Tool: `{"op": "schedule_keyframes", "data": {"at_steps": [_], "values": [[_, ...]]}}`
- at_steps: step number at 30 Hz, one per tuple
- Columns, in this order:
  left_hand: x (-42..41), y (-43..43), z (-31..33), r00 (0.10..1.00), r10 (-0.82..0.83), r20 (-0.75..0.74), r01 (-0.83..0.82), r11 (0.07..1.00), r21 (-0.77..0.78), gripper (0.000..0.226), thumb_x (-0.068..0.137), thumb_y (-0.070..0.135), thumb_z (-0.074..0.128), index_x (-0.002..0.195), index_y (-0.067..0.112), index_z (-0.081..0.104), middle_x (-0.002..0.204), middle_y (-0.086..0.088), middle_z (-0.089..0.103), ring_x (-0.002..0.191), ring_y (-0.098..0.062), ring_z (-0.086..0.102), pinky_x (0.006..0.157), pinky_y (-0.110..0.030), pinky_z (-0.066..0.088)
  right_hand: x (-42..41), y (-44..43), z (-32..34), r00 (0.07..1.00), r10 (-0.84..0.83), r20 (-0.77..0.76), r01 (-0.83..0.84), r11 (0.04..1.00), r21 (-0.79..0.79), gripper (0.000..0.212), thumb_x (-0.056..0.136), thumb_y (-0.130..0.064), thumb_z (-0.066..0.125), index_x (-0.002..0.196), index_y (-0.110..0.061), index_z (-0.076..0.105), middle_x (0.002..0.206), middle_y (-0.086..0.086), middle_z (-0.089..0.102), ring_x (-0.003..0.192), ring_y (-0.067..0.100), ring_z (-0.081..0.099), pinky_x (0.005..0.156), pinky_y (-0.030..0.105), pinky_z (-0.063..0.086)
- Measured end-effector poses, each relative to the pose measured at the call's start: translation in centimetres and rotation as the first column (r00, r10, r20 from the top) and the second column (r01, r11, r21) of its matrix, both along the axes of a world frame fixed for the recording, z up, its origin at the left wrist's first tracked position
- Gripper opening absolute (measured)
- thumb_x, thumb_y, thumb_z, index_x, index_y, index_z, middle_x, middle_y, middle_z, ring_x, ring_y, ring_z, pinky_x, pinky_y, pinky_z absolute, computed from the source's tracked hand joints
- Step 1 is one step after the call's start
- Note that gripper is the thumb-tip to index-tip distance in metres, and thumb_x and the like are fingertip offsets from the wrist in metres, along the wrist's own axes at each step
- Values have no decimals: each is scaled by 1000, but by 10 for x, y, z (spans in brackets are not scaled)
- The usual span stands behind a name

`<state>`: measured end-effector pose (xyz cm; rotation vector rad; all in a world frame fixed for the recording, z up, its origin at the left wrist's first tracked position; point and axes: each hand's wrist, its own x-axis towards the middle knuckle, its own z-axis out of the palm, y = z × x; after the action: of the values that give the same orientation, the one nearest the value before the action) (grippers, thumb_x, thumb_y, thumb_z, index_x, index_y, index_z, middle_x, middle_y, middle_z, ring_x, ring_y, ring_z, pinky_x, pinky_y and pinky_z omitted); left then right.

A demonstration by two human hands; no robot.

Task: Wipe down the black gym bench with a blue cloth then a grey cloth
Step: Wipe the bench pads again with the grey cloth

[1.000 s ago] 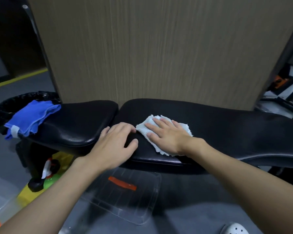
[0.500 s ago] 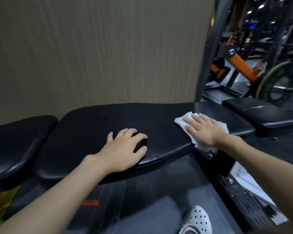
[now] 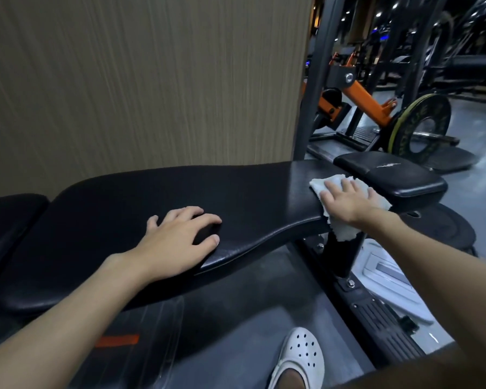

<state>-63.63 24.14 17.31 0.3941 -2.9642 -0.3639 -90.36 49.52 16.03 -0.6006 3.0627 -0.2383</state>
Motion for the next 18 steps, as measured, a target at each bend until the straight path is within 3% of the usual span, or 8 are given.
{"op": "schedule_keyframes", "data": {"at_steps": [8, 13, 18], "values": [[48, -32, 7, 999, 31, -25, -31, 999, 34, 42, 96, 50, 41, 137, 42, 45, 150, 15, 33, 141, -9, 27, 118, -49, 15, 101, -77, 0, 953, 298, -47, -298, 955, 6, 51, 101, -46, 16, 149, -33, 24, 163, 4, 12, 150, 19, 0, 119, 53, 0], [96, -70, 7, 988, 146, -52, -145, 989, 15, 37, 96, 47, 41, 133, 42, 49, 143, 19, 39, 136, -8, 33, 115, -52, 19, 164, -128, -2, 864, 499, -58, -500, 866, 12, 52, 98, -49, 12, 146, -33, 25, 161, 4, 15, 150, 22, 2, 119, 54, 2], [142, -113, 3, 964, 254, -75, -254, 967, 16, 35, 98, 42, 41, 131, 42, 51, 142, 17, 42, 134, -9, 37, 114, -50, 23, 225, -179, -3, 765, 641, -65, -640, 767, 40, 67, 90, -57, 0, 149, -32, 20, 163, 6, 12, 151, 22, 1, 119, 53, 1]]}}
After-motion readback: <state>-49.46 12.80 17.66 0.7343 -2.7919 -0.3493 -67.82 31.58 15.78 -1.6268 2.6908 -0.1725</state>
